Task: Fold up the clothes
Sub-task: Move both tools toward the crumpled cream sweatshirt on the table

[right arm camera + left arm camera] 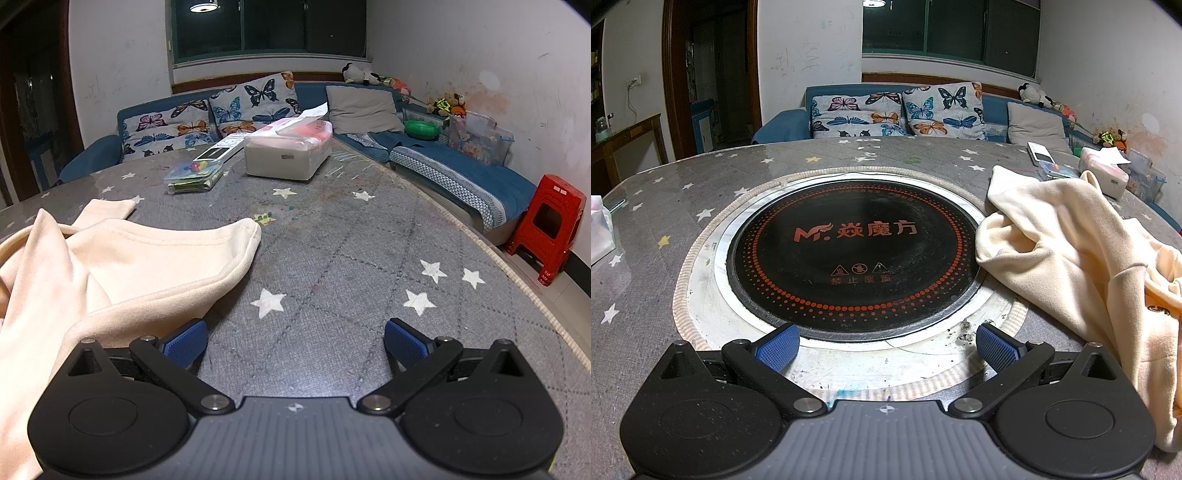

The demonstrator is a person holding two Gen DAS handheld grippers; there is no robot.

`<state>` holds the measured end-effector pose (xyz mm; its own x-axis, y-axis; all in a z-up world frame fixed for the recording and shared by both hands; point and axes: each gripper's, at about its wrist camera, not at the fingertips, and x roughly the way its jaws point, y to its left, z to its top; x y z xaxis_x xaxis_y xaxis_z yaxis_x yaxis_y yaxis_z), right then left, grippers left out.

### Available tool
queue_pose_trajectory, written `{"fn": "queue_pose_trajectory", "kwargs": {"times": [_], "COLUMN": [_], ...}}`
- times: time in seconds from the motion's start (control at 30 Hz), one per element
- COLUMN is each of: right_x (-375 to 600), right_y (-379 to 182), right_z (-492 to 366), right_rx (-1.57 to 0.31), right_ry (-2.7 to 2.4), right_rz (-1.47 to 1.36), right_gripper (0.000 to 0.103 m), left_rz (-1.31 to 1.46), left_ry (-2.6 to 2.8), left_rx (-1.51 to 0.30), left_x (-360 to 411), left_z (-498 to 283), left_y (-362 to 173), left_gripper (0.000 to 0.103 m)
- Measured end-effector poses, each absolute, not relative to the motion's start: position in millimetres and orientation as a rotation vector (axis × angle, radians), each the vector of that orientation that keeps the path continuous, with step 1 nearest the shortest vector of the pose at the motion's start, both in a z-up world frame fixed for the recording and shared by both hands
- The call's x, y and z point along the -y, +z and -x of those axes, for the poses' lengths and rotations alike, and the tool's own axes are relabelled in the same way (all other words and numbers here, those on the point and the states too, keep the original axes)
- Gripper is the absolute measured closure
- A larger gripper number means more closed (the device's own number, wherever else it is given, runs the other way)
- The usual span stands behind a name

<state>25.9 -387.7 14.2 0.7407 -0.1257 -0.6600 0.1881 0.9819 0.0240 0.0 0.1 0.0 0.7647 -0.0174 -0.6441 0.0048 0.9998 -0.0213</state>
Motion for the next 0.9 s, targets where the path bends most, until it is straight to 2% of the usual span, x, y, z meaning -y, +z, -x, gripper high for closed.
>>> {"fn": "queue_pose_trajectory", "kwargs": {"times": [0.9], "right_x": [387], "right_y": [15], "right_z": [-13], "right_rx": [-0.706], "right_ry": [-0.15], "right_rz": [-0.075], "right_gripper": [0.0], "left_rz": [0.01], "left_ry": [-0.015], "left_rx": [-0.716], "left_x": [1], "left_z": [-1], "left_y": [1], "left_gripper": [0.0]}}
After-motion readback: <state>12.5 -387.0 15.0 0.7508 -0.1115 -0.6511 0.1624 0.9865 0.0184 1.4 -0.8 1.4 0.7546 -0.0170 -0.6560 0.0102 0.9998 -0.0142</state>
